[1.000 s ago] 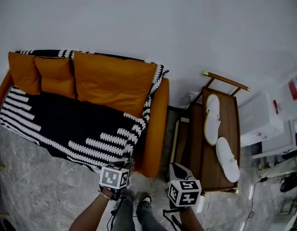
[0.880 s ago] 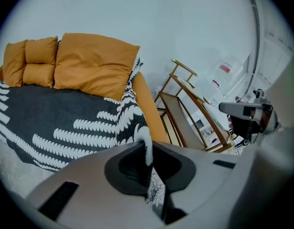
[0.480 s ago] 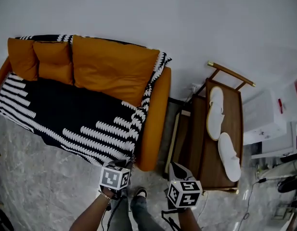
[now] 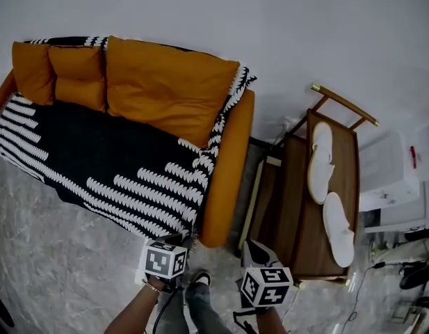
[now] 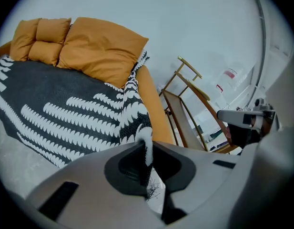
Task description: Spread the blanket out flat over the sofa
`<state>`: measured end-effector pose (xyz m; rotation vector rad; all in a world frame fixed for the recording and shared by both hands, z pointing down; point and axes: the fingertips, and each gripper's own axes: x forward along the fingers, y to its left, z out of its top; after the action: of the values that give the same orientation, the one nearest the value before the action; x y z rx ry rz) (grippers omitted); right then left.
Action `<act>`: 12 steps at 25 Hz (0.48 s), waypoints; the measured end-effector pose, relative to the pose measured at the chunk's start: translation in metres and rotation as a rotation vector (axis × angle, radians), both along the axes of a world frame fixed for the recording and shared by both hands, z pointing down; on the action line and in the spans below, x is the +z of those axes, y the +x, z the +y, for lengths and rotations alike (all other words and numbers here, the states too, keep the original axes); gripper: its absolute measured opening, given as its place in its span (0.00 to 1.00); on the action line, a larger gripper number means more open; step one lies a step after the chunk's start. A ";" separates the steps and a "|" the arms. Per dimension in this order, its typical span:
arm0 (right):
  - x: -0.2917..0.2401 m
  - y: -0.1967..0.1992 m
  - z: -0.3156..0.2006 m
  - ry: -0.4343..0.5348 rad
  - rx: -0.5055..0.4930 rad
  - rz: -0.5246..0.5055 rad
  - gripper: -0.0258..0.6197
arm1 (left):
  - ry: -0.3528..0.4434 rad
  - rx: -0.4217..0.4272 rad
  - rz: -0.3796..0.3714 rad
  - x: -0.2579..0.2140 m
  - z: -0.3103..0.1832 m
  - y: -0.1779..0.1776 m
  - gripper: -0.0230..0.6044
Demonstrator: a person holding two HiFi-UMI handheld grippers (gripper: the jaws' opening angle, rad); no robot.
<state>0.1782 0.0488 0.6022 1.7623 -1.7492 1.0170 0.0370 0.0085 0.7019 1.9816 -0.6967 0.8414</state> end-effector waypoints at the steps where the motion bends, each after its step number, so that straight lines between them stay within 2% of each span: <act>1: 0.003 0.000 0.001 -0.004 0.003 -0.002 0.05 | -0.003 -0.003 -0.002 0.004 0.001 -0.001 0.08; 12: 0.028 -0.005 -0.009 -0.022 0.016 -0.003 0.05 | -0.022 0.016 -0.027 0.040 0.002 -0.011 0.08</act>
<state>0.1727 0.0393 0.6304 1.7647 -1.7220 1.0421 0.0260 0.0102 0.7423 1.9620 -0.6854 0.8832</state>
